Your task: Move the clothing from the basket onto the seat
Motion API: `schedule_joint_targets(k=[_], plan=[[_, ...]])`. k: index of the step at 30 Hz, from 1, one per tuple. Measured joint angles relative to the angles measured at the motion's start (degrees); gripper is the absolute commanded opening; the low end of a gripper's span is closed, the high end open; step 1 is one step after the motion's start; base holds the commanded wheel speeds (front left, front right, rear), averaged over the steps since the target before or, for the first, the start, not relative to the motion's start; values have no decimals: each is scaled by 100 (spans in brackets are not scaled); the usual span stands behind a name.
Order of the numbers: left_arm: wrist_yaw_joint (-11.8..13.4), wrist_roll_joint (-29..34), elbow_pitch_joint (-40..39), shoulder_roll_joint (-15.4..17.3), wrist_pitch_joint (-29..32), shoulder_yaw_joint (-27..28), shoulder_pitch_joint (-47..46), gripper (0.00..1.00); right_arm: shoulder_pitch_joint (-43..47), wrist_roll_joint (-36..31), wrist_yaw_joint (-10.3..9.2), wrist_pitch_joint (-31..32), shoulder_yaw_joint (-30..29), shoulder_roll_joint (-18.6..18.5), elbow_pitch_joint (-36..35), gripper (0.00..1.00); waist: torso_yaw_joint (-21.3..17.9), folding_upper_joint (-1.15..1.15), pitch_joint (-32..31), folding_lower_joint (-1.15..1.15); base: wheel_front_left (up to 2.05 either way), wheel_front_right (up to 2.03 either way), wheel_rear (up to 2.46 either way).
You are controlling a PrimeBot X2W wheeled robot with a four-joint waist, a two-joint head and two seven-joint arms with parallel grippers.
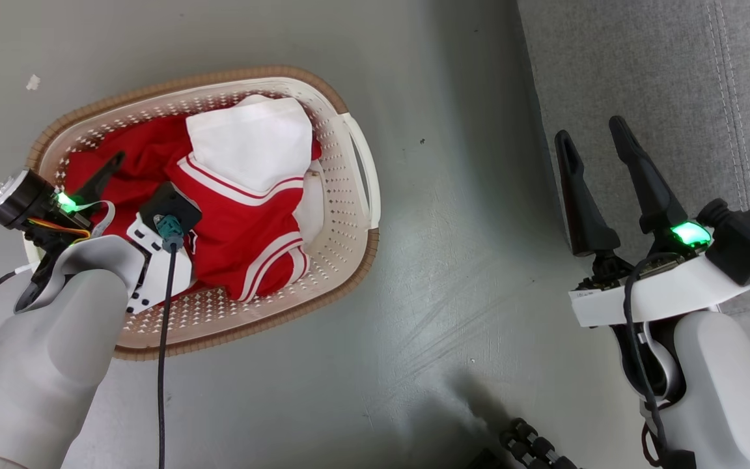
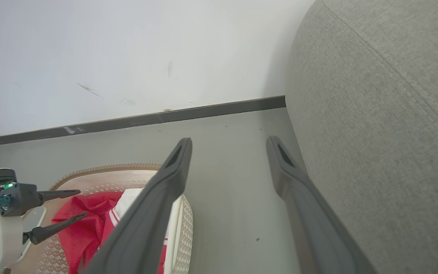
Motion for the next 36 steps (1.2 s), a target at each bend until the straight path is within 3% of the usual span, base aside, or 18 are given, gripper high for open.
schedule_joint_targets(k=[13, 14, 15, 17, 18, 36], plan=[[275, 426, 522, 103, 650, -180, -258, 100, -339, 182, 0, 0, 131, 0, 120, 100, -197, 0, 240, 0, 0, 0, 0], [275, 452, 552, 99, 673, -198, -258, 80, -354, 182, 0, 0, 127, 0, 138, 100, -203, 0, 242, 0, 0, 0, 0], [275, 468, 573, 90, 686, -227, -260, 47, -371, 182, 0, 0, 123, 0, 154, 100, -207, 0, 242, 0, 0, 0, 0], [281, 512, 632, 69, 778, -269, -271, 9, -379, 186, 0, 0, 108, 0, 169, 100, -213, 0, 239, 0, 0, 0, 0], [281, 525, 664, 63, 802, -288, -283, 0, -380, 197, 0, 0, 103, 0, 181, 100, -216, 0, 237, 0, 0, 0, 0], [324, 386, 224, -360, 330, -365, -348, 0, -530, 270, 0, 0, 30, -1, 281, 100, -140, 0, 59, 0, 0, 0, 0]])
